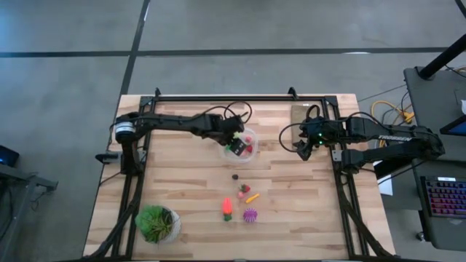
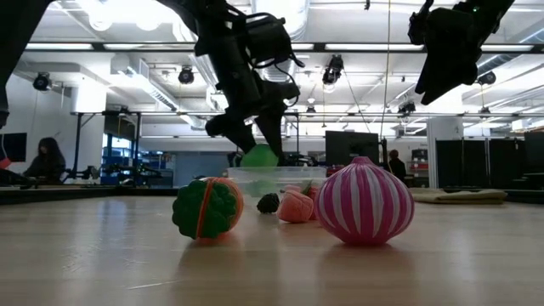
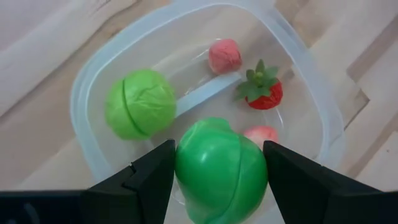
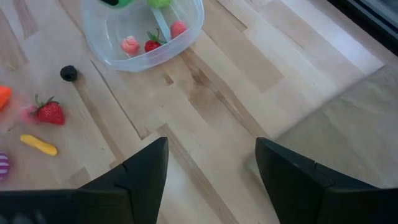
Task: Pick and placing Produce into tupperware
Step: Put the green pear into the transparent container
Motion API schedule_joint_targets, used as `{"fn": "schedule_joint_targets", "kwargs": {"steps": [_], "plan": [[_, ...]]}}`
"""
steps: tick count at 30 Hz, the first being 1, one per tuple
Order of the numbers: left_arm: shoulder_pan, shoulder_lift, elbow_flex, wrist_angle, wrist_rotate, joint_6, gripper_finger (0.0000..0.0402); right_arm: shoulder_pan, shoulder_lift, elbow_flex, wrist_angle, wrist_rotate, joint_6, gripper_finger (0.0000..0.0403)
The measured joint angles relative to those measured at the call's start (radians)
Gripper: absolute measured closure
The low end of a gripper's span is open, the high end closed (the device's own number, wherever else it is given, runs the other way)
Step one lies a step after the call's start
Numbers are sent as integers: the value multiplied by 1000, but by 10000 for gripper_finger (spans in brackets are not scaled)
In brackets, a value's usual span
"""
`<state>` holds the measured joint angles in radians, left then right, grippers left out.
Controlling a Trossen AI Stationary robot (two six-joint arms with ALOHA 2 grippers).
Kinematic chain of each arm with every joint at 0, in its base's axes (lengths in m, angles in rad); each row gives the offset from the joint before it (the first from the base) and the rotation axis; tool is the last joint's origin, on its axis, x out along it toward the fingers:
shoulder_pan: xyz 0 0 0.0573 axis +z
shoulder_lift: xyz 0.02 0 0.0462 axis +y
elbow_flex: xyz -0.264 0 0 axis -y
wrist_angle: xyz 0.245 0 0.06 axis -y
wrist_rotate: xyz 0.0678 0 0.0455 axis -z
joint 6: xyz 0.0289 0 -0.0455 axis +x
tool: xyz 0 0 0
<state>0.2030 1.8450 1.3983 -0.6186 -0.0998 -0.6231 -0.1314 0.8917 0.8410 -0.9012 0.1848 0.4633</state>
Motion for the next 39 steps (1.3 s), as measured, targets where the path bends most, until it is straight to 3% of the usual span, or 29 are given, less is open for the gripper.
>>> {"fn": "schedule_joint_targets", "kwargs": {"steps": [23, 29, 33, 39], "plan": [[0, 0, -18, 5, 0, -53, 185, 0, 0, 0, -3, 2, -18, 170], [0, -1, -18, 3, -81, 5, 185, 0, 0, 0, -6, 3, -18, 170], [0, -2, -18, 6, -71, 3, 185, 0, 0, 0, -8, 3, -18, 170], [-2, 21, -18, -24, -66, -32, 154, 0, 0, 0, -8, 3, -23, 170]]}}
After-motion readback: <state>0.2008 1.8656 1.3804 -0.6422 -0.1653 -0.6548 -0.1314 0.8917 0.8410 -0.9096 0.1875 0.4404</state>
